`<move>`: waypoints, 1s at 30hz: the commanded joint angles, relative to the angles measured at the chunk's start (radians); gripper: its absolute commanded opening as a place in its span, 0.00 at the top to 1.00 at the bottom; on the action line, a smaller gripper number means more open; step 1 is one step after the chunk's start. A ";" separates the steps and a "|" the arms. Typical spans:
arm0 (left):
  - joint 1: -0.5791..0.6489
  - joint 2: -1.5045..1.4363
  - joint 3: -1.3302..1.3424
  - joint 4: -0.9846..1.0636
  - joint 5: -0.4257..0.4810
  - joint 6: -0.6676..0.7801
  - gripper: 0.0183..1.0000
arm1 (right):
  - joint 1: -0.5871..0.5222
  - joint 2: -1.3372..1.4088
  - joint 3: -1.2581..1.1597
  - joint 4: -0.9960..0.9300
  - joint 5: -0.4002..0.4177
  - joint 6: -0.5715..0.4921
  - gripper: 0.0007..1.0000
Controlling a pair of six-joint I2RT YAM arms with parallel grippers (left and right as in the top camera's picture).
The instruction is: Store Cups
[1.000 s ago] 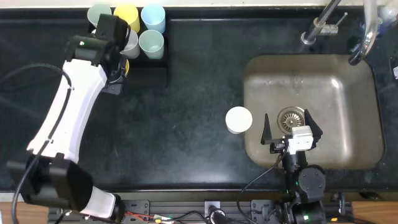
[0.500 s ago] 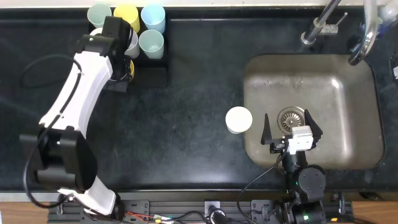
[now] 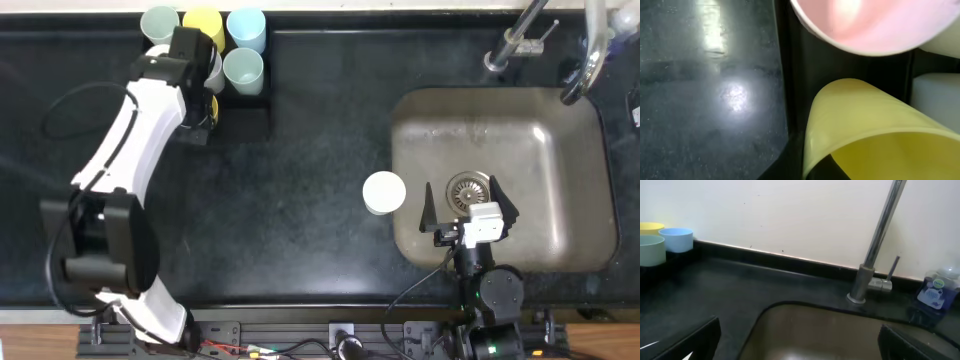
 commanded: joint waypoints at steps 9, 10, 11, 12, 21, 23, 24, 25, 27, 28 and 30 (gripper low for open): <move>0.018 0.034 -0.006 0.018 -0.027 -0.007 0.97 | -0.005 -0.010 -0.013 0.006 0.004 0.000 0.01; 0.021 0.034 -0.006 0.016 -0.027 -0.006 0.97 | -0.005 -0.010 -0.013 0.006 0.004 0.000 0.00; 0.024 0.034 -0.006 0.016 -0.028 -0.006 0.97 | -0.005 -0.010 -0.013 0.006 0.004 0.000 0.00; 0.026 0.034 -0.006 0.016 -0.027 -0.006 0.97 | -0.005 -0.010 -0.013 0.006 0.004 0.000 0.00; 0.038 0.037 -0.006 0.016 -0.026 -0.007 0.95 | -0.006 -0.010 -0.013 0.006 0.004 0.000 0.00; 0.040 0.039 -0.006 0.016 -0.019 -0.007 0.95 | -0.005 -0.010 -0.013 0.006 0.004 0.000 0.00; 0.041 0.041 -0.006 0.016 -0.016 -0.006 0.95 | -0.005 -0.010 -0.013 0.006 0.004 0.000 0.00; 0.042 0.043 -0.006 0.016 -0.015 -0.006 0.95 | -0.006 -0.010 -0.013 0.006 0.004 0.000 0.00; 0.042 0.045 -0.006 0.016 -0.012 -0.007 0.95 | -0.005 -0.010 -0.013 0.006 0.004 0.000 0.00; 0.042 0.046 -0.006 0.016 -0.011 -0.006 0.95 | -0.005 -0.010 -0.013 0.006 0.004 0.000 0.00; 0.042 0.047 -0.006 0.016 -0.011 -0.006 0.94 | -0.005 -0.010 -0.013 0.006 0.004 0.000 0.00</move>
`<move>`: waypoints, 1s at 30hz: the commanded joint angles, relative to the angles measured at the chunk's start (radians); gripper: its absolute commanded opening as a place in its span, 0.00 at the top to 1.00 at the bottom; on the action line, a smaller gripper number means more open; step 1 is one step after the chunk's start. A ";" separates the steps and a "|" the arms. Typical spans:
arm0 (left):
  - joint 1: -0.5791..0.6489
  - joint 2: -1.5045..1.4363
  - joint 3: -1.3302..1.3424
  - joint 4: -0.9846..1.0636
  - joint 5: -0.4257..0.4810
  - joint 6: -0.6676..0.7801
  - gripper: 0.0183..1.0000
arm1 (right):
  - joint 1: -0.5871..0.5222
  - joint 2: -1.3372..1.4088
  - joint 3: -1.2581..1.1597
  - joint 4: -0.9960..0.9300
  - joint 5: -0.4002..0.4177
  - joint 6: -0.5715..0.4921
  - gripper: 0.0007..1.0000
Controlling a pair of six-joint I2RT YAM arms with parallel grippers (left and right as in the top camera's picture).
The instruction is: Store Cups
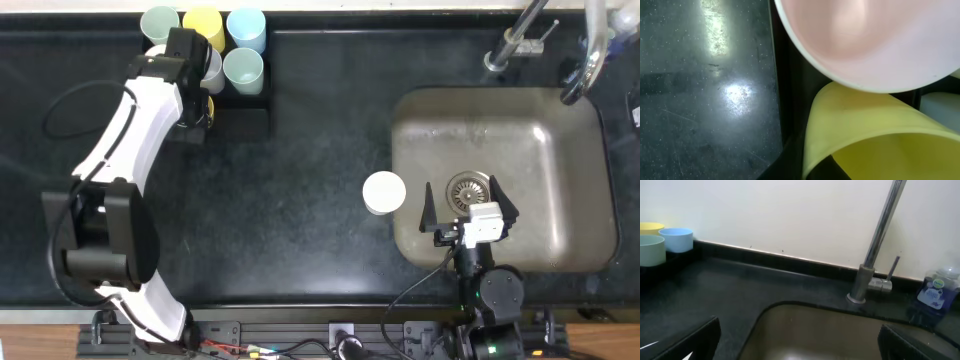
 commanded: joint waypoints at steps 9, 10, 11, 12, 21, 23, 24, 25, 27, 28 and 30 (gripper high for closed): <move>0.011 0.019 -0.006 -0.002 -0.005 -0.006 0.92 | -0.006 -0.010 -0.013 0.005 0.004 0.000 0.00; 0.011 0.019 -0.006 -0.002 -0.006 -0.006 0.92 | -0.006 -0.010 -0.013 0.005 0.004 0.000 0.00; 0.011 0.019 -0.006 -0.002 -0.006 -0.006 0.91 | -0.006 -0.010 -0.013 0.005 0.004 0.000 0.00; 0.011 0.019 -0.006 -0.002 -0.006 -0.006 0.91 | -0.005 -0.010 -0.013 0.005 0.004 0.000 0.00; 0.011 0.019 -0.006 0.016 -0.006 -0.003 0.82 | -0.006 -0.010 -0.013 0.005 0.004 0.000 0.00; 0.011 0.019 -0.006 0.023 -0.005 -0.003 0.81 | -0.005 -0.010 -0.013 0.005 0.004 0.000 0.00; 0.011 0.019 -0.006 0.026 -0.005 -0.003 0.80 | -0.006 -0.010 -0.013 0.005 0.004 0.000 0.00; 0.011 0.019 -0.006 0.028 -0.005 -0.003 0.80 | -0.006 -0.010 -0.013 0.005 0.004 0.000 0.00; 0.011 0.019 -0.006 0.031 -0.005 -0.003 0.79 | -0.005 -0.010 -0.013 0.005 0.004 0.000 0.00; 0.011 0.019 -0.006 0.032 -0.005 -0.003 0.79 | -0.005 -0.010 -0.013 0.005 0.004 0.000 0.00; 0.011 0.019 -0.006 0.036 -0.005 -0.003 0.78 | -0.006 -0.010 -0.013 0.005 0.004 0.000 0.00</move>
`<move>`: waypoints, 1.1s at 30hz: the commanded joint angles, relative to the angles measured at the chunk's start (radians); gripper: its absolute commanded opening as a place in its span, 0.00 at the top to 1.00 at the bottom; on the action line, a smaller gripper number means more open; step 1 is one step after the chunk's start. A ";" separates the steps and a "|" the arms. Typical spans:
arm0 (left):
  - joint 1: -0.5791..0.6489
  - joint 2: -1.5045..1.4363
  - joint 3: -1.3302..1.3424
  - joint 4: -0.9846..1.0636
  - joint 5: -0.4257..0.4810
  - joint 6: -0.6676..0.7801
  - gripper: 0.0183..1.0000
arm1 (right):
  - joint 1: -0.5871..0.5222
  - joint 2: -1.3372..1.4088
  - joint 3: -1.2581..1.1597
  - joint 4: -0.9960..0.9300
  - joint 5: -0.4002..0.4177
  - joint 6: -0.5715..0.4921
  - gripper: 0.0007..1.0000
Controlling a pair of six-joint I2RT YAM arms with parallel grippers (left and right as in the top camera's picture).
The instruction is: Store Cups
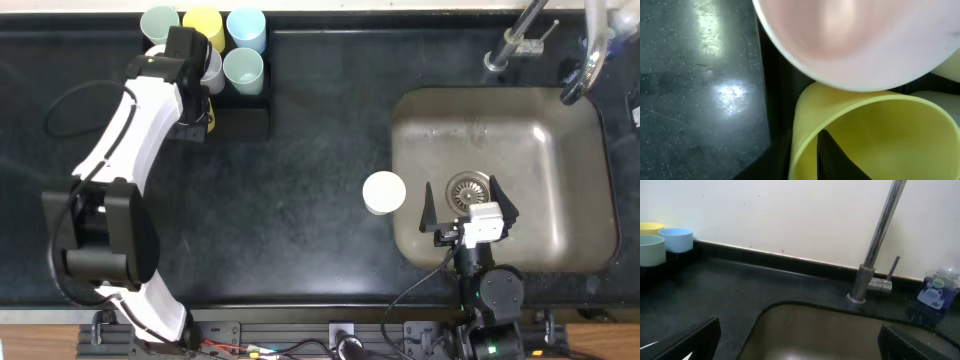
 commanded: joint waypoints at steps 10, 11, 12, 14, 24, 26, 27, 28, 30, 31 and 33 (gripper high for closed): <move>0.011 -0.013 -0.006 0.011 -0.017 -0.003 0.60 | -0.006 -0.010 -0.013 0.005 0.004 0.000 0.00; 0.011 -0.021 -0.006 0.011 -0.018 -0.003 0.59 | -0.006 -0.010 -0.013 0.005 0.004 0.000 0.00; 0.011 -0.031 -0.006 0.011 -0.018 -0.003 0.58 | -0.006 -0.010 -0.013 0.005 0.004 0.000 0.00; 0.011 -0.050 -0.006 0.012 -0.017 -0.003 0.55 | -0.006 -0.010 -0.013 0.005 0.004 0.000 0.00; 0.009 -0.220 -0.006 0.050 -0.034 0.025 0.34 | -0.006 -0.010 -0.013 0.005 0.004 0.000 0.00; 0.009 -0.269 -0.006 0.114 -0.061 0.102 0.31 | -0.006 -0.010 -0.013 0.005 0.004 0.000 0.00; 0.009 -0.297 -0.006 0.171 -0.077 0.174 0.27 | -0.006 -0.010 -0.013 0.005 0.004 0.000 0.00; 0.009 -0.319 -0.006 0.231 -0.090 0.255 0.24 | -0.006 -0.010 -0.013 0.005 0.004 0.000 0.00; 0.009 -0.365 -0.006 0.389 -0.100 0.481 0.21 | -0.006 -0.010 -0.013 0.005 0.004 0.000 0.00; 0.009 -0.387 -0.006 0.481 -0.096 0.621 0.19 | -0.006 -0.010 -0.013 0.005 0.004 0.000 0.00; 0.002 -0.422 -0.006 0.636 -0.071 0.891 0.17 | -0.006 -0.010 -0.013 0.005 0.004 0.000 0.00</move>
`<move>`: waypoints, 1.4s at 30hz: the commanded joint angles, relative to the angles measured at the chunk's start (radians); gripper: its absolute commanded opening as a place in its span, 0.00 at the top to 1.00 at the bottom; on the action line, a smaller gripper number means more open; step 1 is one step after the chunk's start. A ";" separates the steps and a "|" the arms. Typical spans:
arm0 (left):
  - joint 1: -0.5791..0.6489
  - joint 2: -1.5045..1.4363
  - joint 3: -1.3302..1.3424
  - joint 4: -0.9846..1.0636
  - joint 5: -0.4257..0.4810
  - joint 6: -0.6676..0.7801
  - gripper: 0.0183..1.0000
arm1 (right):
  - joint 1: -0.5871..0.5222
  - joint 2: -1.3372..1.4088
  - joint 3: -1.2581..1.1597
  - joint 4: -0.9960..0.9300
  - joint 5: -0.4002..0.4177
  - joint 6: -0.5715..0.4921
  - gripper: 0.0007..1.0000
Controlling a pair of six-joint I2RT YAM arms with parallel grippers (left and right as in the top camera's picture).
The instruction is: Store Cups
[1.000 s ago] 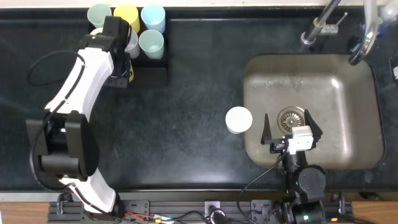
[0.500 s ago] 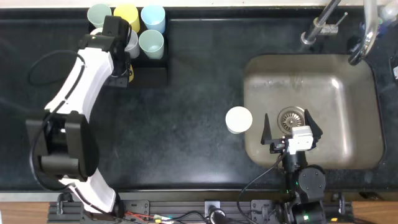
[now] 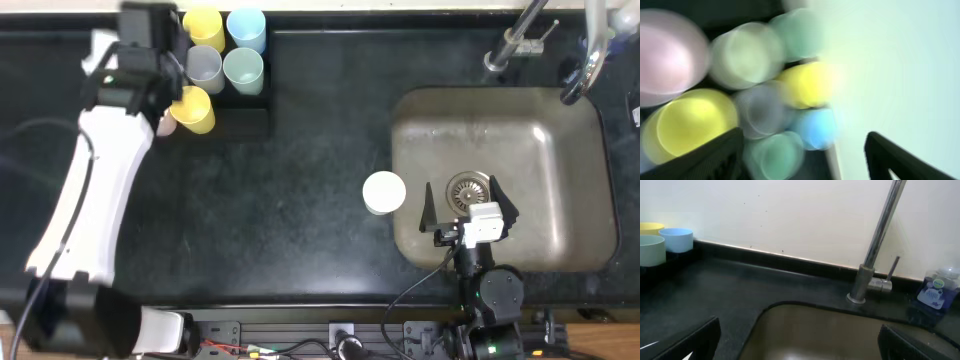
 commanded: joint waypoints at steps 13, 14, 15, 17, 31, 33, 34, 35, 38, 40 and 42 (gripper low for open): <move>-0.055 -0.302 -0.163 0.570 0.258 1.404 0.00 | -0.006 -0.010 -0.013 0.005 0.004 0.001 0.00; -0.053 -0.322 -0.196 0.598 0.259 1.405 0.00 | -0.006 -0.010 -0.013 0.005 0.004 0.000 0.00; -0.049 -0.348 -0.239 0.632 0.261 1.404 0.00 | -0.006 -0.010 -0.013 0.005 0.004 0.000 0.00; -0.039 -0.400 -0.323 0.686 0.268 1.404 0.00 | -0.006 -0.010 -0.013 0.005 0.004 0.000 0.00; 0.110 -0.923 -0.833 0.724 0.396 1.403 0.00 | -0.006 -0.010 -0.013 0.005 0.004 0.000 0.00; 0.109 -1.027 -0.921 0.726 0.395 1.403 0.00 | -0.006 -0.010 -0.013 0.005 0.004 0.000 0.00; 0.109 -1.078 -0.966 0.725 0.394 1.403 0.00 | -0.006 -0.010 -0.013 0.005 0.004 0.000 0.00; 0.109 -1.128 -1.010 0.725 0.394 1.403 0.00 | -0.006 -0.010 -0.013 0.005 0.004 0.000 0.00; 0.109 -1.265 -1.136 0.720 0.395 1.403 0.00 | -0.006 -0.010 -0.013 0.005 0.004 0.000 0.00; 0.109 -1.345 -1.221 0.718 0.396 1.398 0.00 | -0.006 -0.010 -0.013 0.005 0.004 0.000 0.00; 0.109 -1.410 -1.299 0.719 0.397 1.373 0.00 | -0.006 -0.010 -0.013 0.005 0.004 0.000 0.00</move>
